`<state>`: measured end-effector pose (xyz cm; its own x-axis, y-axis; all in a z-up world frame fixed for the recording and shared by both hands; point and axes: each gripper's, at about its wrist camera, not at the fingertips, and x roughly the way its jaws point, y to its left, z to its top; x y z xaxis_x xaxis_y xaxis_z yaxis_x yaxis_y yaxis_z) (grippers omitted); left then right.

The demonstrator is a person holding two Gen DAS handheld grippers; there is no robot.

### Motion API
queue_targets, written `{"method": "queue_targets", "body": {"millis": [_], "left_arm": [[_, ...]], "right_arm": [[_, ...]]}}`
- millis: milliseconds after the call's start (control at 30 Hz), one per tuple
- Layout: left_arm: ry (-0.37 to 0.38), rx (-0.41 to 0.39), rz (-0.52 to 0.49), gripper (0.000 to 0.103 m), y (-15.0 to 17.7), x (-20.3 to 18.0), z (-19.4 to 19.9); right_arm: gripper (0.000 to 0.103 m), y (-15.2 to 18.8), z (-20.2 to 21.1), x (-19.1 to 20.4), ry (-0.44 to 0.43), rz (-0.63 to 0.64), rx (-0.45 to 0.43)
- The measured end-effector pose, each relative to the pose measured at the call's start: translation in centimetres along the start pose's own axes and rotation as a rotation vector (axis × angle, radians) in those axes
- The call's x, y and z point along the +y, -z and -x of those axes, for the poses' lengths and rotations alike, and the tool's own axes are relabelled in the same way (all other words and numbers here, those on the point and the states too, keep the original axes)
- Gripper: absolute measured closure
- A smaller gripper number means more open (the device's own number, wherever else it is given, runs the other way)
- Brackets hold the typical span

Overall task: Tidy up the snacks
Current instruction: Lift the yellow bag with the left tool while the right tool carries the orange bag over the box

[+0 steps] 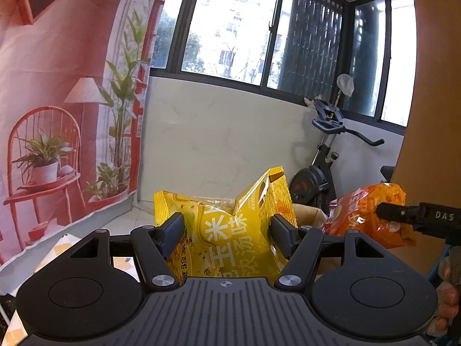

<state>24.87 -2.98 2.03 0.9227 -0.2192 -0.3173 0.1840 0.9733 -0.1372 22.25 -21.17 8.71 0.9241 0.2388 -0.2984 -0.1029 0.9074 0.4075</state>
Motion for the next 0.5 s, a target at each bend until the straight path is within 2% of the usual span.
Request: {"method": "queue_targets", "body": {"millis": [300, 500], "left_arm": [[0.016, 0.034, 0.0, 0.034, -1.0, -0.9, -4.2], [0.008, 0.087, 0.001, 0.034, -1.1, -1.0, -7.3]], "right_arm": [[0.054, -0.4, -4.9, -1.8, -0.024, 0.003, 0.024], [0.054, 0.1, -8.8, -3.1, -0.041, -0.003, 0.08]]}}
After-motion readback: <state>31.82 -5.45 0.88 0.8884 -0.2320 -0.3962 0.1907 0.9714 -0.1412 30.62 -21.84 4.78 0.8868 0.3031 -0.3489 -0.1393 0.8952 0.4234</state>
